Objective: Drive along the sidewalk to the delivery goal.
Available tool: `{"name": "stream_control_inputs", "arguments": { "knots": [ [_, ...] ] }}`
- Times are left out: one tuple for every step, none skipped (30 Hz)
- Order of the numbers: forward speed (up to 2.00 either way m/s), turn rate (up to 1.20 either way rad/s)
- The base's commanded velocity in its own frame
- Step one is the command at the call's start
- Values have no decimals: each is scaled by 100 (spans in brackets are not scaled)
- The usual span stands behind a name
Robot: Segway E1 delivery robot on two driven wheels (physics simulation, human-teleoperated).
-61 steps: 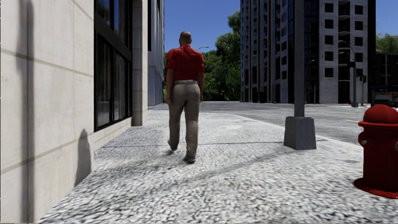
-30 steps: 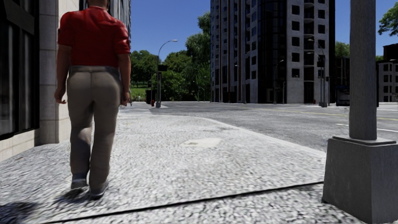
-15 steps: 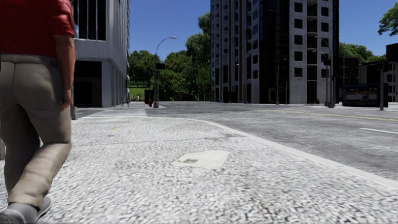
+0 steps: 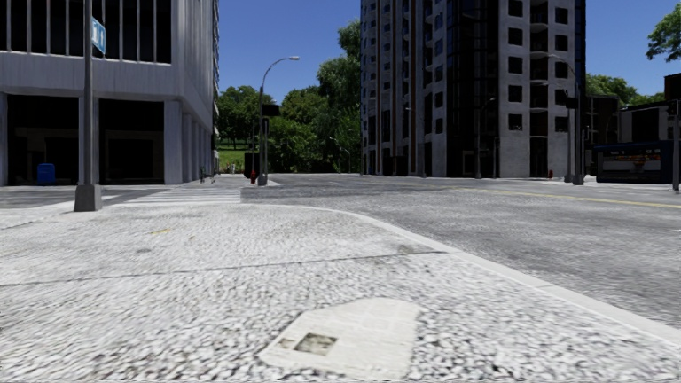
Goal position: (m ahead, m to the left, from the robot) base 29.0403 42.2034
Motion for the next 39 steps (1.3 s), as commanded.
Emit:
{"name": "stream_control_inputs", "arguments": {
  "knots": [
    [200,0],
    [200,0],
    [200,0],
    [200,0],
    [200,0],
    [200,0],
    [200,0],
    [200,0],
    [200,0],
    [200,11],
    [200,11],
    [200,23],
    [200,31],
    [200,37],
    [200,44],
    [200,44],
    [200,48],
    [200,49],
    [200,49],
    [200,50],
    [200,50],
    [200,50],
    [200,50],
    [200,50],
    [200,50],
    [200,50],
    [200,50],
    [200,50],
    [200,49],
    [200,44],
    [200,42],
    [200,41],
    [200,41],
    [200,41],
    [200,41],
    [200,41],
    [200,41],
    [200,41],
    [200,41]
  ]
}}
